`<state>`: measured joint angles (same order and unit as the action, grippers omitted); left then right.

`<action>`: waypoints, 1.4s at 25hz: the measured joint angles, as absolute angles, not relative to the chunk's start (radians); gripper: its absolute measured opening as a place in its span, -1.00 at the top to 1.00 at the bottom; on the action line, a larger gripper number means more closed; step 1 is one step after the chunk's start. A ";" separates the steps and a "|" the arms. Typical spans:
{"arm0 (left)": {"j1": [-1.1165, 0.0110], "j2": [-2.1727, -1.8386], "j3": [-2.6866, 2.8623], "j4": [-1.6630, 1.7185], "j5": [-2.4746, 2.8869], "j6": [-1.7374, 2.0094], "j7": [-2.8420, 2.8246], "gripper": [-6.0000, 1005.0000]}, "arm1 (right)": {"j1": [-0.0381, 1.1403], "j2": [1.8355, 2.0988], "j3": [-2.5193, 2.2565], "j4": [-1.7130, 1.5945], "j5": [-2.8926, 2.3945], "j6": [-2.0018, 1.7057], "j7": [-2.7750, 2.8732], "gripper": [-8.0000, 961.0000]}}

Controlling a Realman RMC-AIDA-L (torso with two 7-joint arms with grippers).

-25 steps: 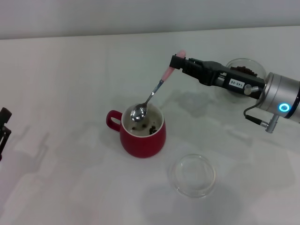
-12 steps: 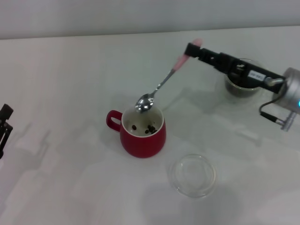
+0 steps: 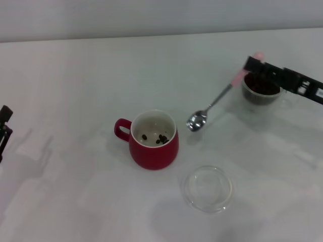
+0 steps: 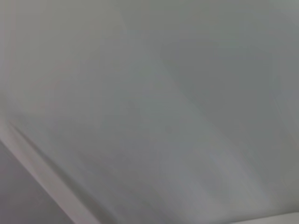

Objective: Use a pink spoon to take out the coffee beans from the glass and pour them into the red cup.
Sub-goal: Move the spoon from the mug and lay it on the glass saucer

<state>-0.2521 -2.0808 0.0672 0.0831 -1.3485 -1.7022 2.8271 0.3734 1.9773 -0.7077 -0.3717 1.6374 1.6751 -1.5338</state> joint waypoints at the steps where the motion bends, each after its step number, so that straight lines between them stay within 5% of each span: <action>1: -0.253 -2.080 0.067 0.083 -1.352 -1.702 2.827 -0.04 | 0.364 1.974 -0.709 -0.374 1.635 1.676 -1.534 0.68; 9: -0.264 -2.079 0.068 0.087 -1.376 -1.689 2.827 -0.04 | 0.301 1.965 -0.713 -0.374 1.588 1.679 -1.538 0.68; 35: -0.289 -2.079 0.068 0.114 -1.409 -1.660 2.827 -0.04 | 0.281 1.996 -0.716 -0.363 1.406 1.539 -1.576 0.68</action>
